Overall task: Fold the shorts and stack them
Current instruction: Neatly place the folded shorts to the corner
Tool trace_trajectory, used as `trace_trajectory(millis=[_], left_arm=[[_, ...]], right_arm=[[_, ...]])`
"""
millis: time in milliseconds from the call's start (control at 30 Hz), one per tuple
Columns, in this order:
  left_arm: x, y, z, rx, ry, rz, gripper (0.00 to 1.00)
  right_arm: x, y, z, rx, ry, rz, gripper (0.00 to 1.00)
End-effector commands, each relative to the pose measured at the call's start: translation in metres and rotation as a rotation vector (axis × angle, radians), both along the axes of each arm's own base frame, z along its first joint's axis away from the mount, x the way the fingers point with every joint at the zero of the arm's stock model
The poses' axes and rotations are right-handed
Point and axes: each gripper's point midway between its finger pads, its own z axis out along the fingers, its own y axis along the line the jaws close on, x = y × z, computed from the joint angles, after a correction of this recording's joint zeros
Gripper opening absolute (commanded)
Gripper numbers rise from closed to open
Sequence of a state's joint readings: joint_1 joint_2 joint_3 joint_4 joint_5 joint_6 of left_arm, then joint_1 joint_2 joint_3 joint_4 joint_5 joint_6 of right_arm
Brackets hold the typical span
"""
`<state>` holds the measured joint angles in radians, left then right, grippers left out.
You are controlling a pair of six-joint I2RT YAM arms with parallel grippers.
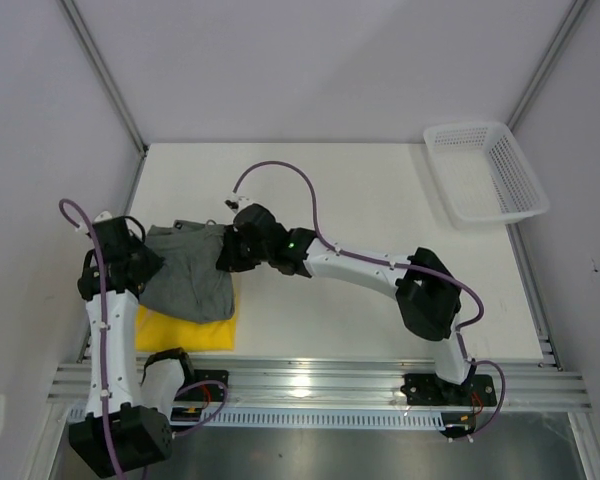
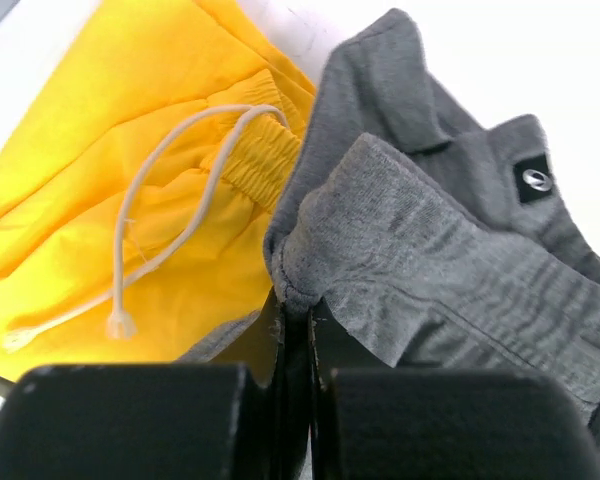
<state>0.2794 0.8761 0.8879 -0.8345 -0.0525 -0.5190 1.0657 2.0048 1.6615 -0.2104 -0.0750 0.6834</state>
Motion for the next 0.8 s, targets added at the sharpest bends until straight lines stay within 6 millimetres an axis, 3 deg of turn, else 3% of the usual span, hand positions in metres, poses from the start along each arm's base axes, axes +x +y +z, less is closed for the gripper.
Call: trace_trajectory(millis=[0,133,300,367,400,500,633,767], left_arm=[[0.015,-0.007,0.015,-0.027,-0.049,-0.089,0.00],[0.031,-0.019,0.016,-0.093,-0.081,-0.146,0.00],[0.051,-0.017,0.065,-0.070,-0.185,-0.170,0.00],[0.049,-0.012,0.069,-0.052,-0.159,-0.151,0.00],[0.051,-0.009,0.086,-0.026,-0.189,-0.145,0.00],[0.048,-0.004,0.096,0.000,-0.193,-0.128,0.00],[0.041,0.009,0.084,0.011,-0.134,-0.085,0.00],[0.025,0.025,0.059,-0.004,-0.081,-0.031,0.00]], right_arm=[[0.013,0.013,0.043,0.062,-0.078,-0.026,0.00],[0.030,0.000,0.051,0.069,-0.095,-0.067,0.00],[0.048,-0.002,0.080,0.094,-0.155,-0.076,0.00],[0.050,0.000,0.086,0.092,-0.163,-0.061,0.00],[0.052,0.005,0.095,0.109,-0.181,-0.049,0.00],[0.050,0.017,0.103,0.135,-0.188,-0.006,0.00],[0.043,0.030,0.097,0.157,-0.149,0.040,0.00],[0.021,0.045,0.078,0.159,-0.104,0.096,0.00]])
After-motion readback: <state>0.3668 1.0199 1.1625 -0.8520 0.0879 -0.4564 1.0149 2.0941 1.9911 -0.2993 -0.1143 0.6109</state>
